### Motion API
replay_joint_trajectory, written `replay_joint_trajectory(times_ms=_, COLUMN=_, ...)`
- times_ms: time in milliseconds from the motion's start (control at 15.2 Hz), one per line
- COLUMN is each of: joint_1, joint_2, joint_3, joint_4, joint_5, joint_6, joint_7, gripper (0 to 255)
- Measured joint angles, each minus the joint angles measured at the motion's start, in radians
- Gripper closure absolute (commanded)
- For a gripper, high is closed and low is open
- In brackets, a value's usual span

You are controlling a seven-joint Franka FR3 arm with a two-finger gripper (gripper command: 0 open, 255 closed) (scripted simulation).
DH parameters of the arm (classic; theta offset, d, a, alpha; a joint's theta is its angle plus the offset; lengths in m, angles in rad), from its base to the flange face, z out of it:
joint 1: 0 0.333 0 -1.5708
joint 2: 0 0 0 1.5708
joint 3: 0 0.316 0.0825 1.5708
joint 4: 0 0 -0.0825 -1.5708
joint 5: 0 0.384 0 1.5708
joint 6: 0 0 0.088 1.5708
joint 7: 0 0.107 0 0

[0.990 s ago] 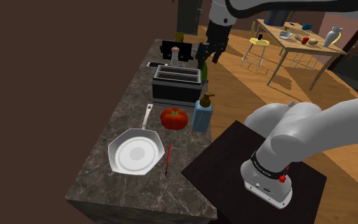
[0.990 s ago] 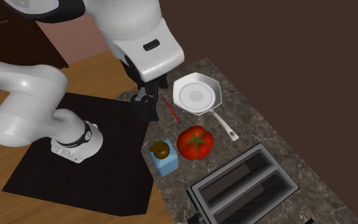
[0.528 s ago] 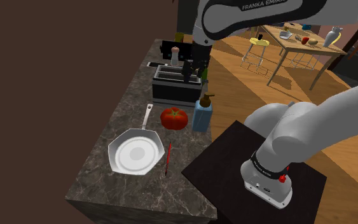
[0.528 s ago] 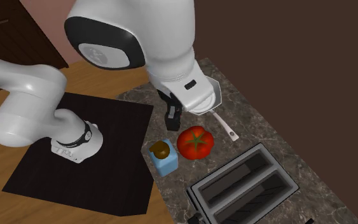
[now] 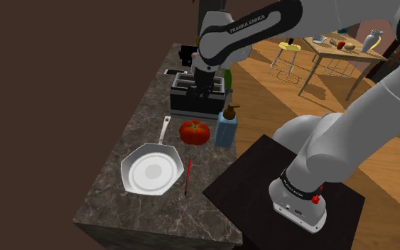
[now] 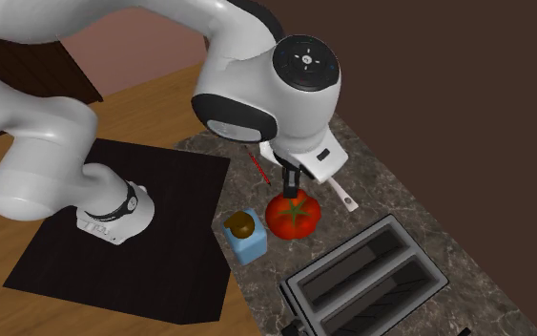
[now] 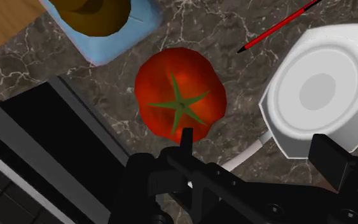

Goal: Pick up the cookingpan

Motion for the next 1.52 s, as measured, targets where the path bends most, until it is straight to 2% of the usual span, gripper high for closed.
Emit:
replay_joint_trajectory(times_ms=462, joint_1=0.044, joint_2=0.255, joint_3=0.016, joint_4=0.093, joint_5=0.151, joint_6=0.107, joint_7=-0.131, gripper=0)
replay_joint_trajectory(times_ms=924, joint_1=0.067, joint_2=0.501, joint_3=0.077, joint_4=0.226, joint_5=0.290, joint_6=0.167, joint_7=-0.243, gripper=0)
replay_joint_trajectory(times_ms=1122, joint_1=0.071, joint_2=0.601, joint_3=0.106, joint_4=0.298, joint_5=0.331, joint_6=0.175, joint_7=-0.278, gripper=0)
replay_joint_trajectory(times_ms=1518, joint_1=0.065, joint_2=0.690, joint_3=0.121, joint_4=0.332, joint_5=0.359, joint_6=0.218, joint_7=-0.324, gripper=0)
